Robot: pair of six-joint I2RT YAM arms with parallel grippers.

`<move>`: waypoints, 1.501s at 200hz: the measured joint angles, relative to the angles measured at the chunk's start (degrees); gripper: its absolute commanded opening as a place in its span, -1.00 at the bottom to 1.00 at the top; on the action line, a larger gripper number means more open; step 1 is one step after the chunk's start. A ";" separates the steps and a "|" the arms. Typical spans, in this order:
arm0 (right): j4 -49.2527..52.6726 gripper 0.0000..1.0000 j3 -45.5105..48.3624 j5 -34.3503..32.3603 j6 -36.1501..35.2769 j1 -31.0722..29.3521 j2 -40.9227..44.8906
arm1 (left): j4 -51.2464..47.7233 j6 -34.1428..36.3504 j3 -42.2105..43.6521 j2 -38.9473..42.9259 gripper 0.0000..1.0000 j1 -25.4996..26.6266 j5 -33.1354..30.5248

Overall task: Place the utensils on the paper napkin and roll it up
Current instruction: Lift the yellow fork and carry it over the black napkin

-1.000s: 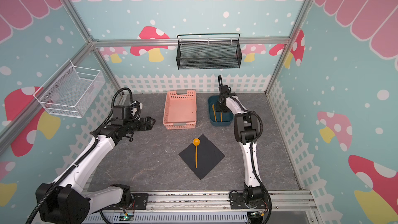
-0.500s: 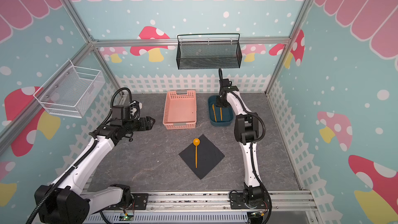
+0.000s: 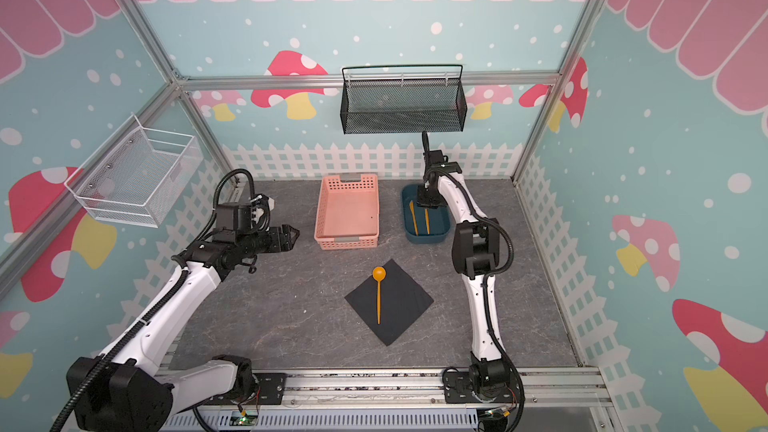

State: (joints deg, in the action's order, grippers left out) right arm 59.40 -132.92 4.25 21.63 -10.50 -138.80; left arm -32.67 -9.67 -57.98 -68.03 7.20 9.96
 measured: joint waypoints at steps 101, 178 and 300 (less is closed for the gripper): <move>-7.19 -0.90 30.36 1.88 0.50 -1.40 25.35 | 0.00 -0.15 0.00 0.00 0.67 0.00 0.83; -16.24 -0.90 53.66 0.59 7.02 -8.22 47.25 | 0.00 -0.20 0.00 -0.07 0.67 0.00 1.53; -32.22 -0.90 80.89 -0.79 25.18 -24.61 55.58 | 0.02 -0.44 0.00 -0.50 0.67 0.00 2.56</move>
State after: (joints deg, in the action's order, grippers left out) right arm 27.18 -52.03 3.46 46.81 -35.11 -83.22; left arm -32.64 -10.11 -57.98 -68.53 7.20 12.51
